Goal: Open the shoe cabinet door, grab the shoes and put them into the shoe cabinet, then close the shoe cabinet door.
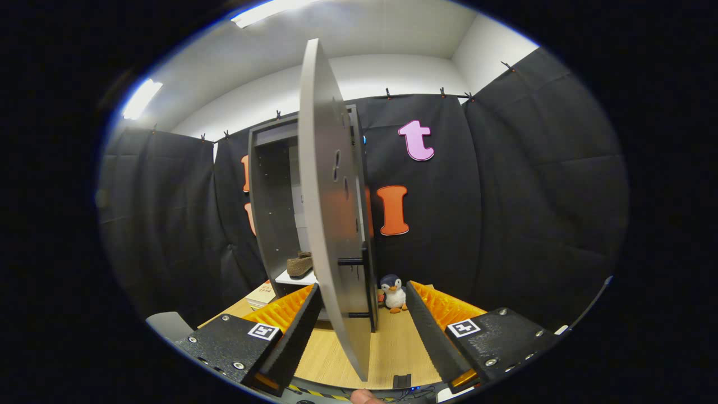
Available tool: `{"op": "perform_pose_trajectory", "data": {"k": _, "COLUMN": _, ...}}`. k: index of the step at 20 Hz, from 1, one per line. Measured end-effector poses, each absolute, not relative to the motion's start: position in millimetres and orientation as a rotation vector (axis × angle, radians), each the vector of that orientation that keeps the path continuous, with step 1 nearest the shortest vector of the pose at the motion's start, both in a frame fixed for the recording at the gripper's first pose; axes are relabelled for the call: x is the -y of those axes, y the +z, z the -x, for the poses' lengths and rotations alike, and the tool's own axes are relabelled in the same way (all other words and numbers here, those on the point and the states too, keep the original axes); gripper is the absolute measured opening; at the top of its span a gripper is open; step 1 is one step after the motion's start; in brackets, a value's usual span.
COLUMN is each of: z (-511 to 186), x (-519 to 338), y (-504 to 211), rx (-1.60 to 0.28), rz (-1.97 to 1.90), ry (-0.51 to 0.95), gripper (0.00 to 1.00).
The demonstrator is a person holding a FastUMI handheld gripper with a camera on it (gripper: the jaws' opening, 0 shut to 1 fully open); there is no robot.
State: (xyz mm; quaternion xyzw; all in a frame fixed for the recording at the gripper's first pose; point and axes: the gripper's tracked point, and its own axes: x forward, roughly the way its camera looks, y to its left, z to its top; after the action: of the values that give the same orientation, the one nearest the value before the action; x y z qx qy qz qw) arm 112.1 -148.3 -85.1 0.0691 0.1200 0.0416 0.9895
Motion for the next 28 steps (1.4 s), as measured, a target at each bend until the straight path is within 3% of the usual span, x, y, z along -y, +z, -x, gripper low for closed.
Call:
{"op": "perform_pose_trajectory", "data": {"k": 10, "z": -140.0, "x": 137.4, "y": -99.2, "rx": -0.27, "rz": -0.116, "ry": 0.029, "gripper": 0.9}}
{"op": "perform_pose_trajectory", "data": {"k": 28, "z": -165.8, "x": -30.9, "y": -95.7, "rx": -0.299, "rz": -0.017, "ry": -0.066, "gripper": 0.89}}
